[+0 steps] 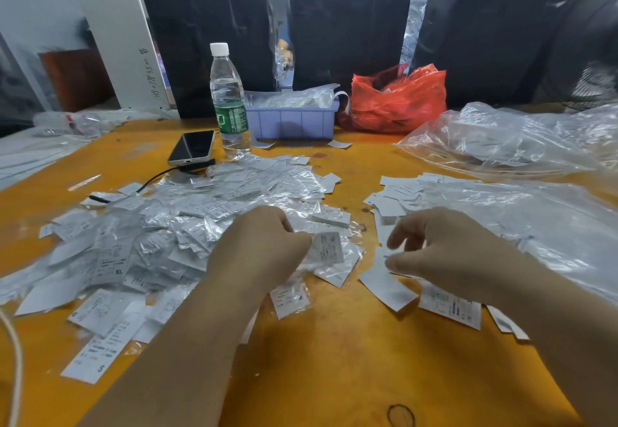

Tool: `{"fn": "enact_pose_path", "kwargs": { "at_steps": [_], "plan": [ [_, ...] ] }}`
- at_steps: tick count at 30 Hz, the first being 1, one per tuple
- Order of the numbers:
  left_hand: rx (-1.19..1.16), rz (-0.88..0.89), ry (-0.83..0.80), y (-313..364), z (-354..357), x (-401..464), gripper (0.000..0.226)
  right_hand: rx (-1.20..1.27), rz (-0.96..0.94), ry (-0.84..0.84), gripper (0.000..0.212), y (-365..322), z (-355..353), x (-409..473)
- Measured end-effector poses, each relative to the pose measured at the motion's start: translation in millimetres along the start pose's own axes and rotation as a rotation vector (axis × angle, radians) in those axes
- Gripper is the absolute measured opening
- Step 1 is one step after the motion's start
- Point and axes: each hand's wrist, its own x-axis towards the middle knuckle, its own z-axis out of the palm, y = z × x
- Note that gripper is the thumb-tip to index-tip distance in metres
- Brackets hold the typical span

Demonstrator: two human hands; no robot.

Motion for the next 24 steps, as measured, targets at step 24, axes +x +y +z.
{"fn": "enact_pose_path", "kwargs": {
  "at_steps": [24],
  "plan": [
    [-0.297, 0.288, -0.048, 18, 12, -20, 0.021, 0.358, -0.278, 0.2, 0.015, -8, 5, -4]
  ]
}}
